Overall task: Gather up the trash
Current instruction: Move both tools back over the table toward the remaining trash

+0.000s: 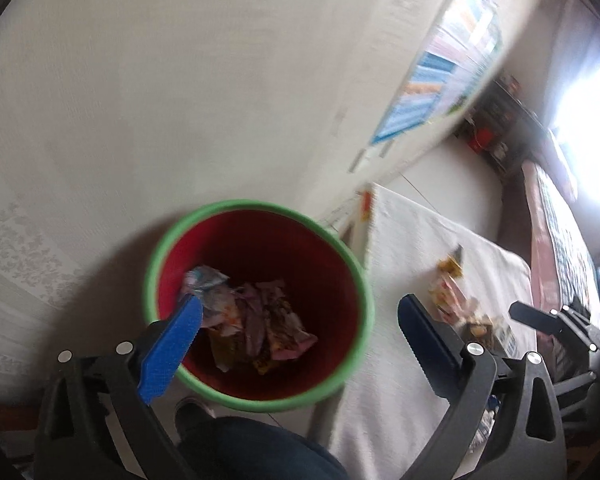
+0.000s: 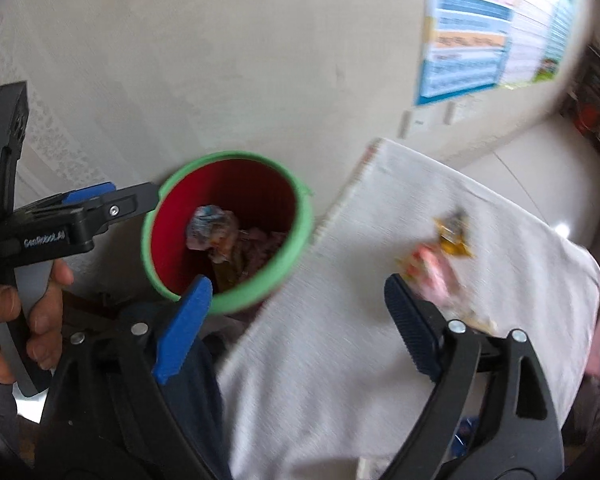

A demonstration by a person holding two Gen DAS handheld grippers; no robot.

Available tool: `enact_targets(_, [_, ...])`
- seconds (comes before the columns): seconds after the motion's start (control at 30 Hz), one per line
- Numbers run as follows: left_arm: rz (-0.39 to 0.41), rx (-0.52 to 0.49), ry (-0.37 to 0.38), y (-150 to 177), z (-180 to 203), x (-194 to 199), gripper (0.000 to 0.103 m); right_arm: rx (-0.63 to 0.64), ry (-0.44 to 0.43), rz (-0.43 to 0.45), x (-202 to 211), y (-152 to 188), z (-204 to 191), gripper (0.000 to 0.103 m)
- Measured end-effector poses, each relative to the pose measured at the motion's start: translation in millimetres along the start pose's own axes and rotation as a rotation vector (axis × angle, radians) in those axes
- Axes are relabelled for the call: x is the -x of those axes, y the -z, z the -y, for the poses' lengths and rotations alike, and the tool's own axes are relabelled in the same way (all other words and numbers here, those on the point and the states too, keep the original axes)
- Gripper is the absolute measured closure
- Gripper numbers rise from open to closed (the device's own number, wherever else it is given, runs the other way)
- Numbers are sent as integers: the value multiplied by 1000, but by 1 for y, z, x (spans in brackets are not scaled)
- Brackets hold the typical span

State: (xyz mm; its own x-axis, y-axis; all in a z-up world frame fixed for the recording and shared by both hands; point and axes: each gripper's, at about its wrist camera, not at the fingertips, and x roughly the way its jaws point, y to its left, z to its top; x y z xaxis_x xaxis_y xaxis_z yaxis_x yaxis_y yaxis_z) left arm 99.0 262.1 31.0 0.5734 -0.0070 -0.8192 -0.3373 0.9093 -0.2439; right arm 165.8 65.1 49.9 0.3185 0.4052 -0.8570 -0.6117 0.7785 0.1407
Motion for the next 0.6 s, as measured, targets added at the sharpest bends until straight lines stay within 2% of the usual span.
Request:
enact_targets(0.37, [-68,-139,140,12,117,-20,8,-221,141,32,56,64,130,16])
enact_targets(0.6, [-104,-184,160,7,185,-41,8,-314,191,27,70,99,193,15])
